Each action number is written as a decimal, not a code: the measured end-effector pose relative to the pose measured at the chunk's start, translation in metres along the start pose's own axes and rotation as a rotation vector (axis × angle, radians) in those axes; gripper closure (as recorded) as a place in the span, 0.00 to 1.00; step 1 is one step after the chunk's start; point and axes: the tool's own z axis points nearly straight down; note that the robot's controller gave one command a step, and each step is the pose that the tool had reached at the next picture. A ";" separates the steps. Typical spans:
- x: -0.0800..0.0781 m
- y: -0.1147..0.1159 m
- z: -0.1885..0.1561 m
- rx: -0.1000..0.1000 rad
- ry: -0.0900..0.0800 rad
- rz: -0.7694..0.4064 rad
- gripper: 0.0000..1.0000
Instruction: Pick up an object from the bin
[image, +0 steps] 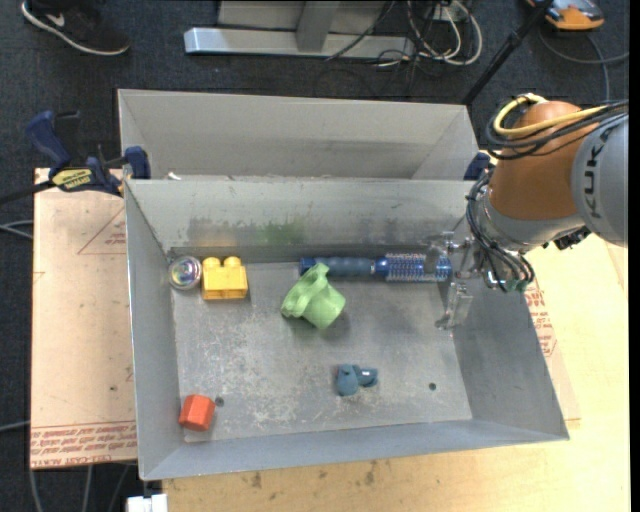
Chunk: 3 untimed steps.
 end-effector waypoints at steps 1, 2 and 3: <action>-0.040 0.071 0.062 -0.002 -0.020 0.119 0.00; -0.032 0.108 0.033 -0.001 -0.012 0.099 0.00; -0.035 0.097 0.032 -0.001 -0.010 0.241 0.00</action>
Offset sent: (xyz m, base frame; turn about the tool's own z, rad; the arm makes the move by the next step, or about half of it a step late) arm 0.0357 0.0676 -0.0654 0.1234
